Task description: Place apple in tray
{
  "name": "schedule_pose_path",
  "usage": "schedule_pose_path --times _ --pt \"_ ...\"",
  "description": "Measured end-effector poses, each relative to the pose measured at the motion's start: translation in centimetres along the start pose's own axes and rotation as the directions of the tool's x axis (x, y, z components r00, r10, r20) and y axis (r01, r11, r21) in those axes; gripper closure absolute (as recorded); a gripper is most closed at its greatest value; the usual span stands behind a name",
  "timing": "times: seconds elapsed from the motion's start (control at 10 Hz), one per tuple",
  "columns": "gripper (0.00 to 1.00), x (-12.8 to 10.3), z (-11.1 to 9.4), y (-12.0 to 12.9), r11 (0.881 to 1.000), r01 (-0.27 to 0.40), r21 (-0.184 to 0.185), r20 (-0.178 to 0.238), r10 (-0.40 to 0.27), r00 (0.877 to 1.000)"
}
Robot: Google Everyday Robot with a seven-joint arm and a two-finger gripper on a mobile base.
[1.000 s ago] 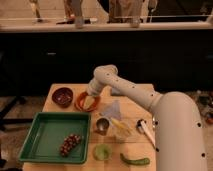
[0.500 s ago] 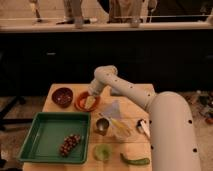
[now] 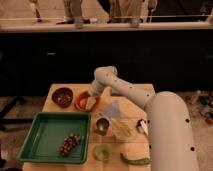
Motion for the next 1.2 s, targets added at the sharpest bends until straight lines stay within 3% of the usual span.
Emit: schedule_pose_path --times 0.2,0.3,0.6,1.2 --pt "0.61 0.1 0.1 0.1 1.000 -0.002 -0.001 -0.003 0.002 1.000" --pt "0.76 0.2 0.1 0.2 1.000 -0.003 -0.001 -0.004 0.003 1.000" --pt "0.99 0.0 -0.2 0.3 1.000 0.006 0.001 -0.001 -0.006 1.000" --pt "1.00 -1.8 -2.6 0.7 0.998 0.053 0.029 0.014 -0.053 0.998"
